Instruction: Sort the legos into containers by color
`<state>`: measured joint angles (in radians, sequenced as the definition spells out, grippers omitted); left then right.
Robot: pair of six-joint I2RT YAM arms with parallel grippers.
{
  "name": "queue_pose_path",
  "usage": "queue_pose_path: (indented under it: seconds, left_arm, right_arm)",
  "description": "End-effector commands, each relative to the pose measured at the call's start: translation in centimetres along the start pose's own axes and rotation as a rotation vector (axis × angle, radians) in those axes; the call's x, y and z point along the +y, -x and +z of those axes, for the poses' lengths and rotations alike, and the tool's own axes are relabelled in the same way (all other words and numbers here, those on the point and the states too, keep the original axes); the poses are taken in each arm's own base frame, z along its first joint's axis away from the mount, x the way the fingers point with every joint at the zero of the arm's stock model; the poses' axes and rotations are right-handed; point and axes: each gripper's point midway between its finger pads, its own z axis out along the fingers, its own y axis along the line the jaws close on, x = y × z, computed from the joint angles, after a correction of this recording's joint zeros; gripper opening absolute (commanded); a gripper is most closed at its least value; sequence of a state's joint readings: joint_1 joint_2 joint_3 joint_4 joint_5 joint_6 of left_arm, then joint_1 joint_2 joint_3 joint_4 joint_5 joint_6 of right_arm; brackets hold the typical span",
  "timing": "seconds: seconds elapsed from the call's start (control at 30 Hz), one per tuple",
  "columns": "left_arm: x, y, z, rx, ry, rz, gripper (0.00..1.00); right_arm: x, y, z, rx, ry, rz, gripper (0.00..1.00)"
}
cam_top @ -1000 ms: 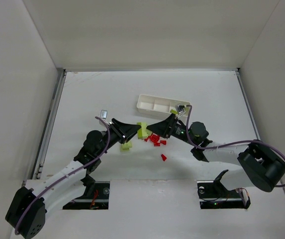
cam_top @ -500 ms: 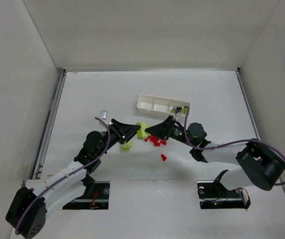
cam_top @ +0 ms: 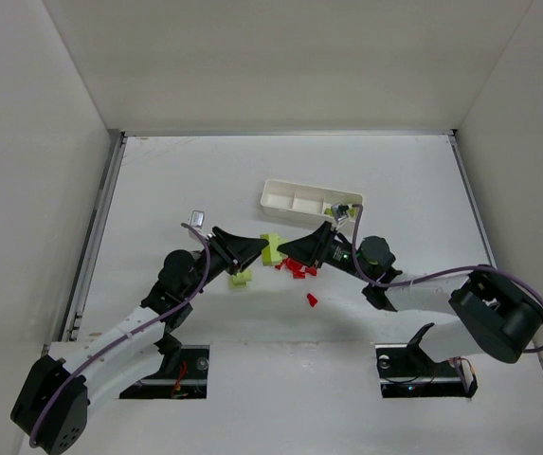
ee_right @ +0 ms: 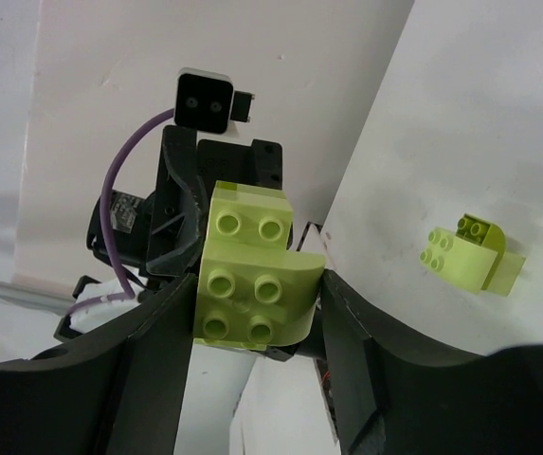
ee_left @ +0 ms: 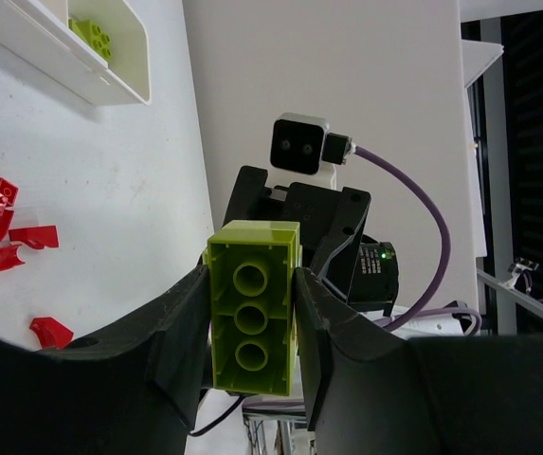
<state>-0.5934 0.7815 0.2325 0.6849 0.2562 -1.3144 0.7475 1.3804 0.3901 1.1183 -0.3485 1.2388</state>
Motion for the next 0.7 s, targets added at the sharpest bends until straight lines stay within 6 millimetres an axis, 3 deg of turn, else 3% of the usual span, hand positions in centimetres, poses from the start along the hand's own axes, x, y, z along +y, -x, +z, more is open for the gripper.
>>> queue_pose_path:
  seconds: [0.0, 0.33, 0.67]
  left_arm:
    - [-1.5, 0.7, -0.3, -0.025, -0.07, 0.022, 0.19]
    - [-0.7, 1.2, -0.4, -0.03, -0.047, 0.02, 0.18]
    - [-0.4, 1.6, -0.3, -0.031, -0.041, 0.03, 0.17]
  right_arm:
    - [2.7, 0.6, -0.4, -0.029, 0.099, -0.037, 0.53]
    - [2.8, 1.7, -1.7, -0.063, 0.099, -0.054, 0.55]
    - [2.0, 3.3, -1.7, -0.074, 0.066, -0.078, 0.55]
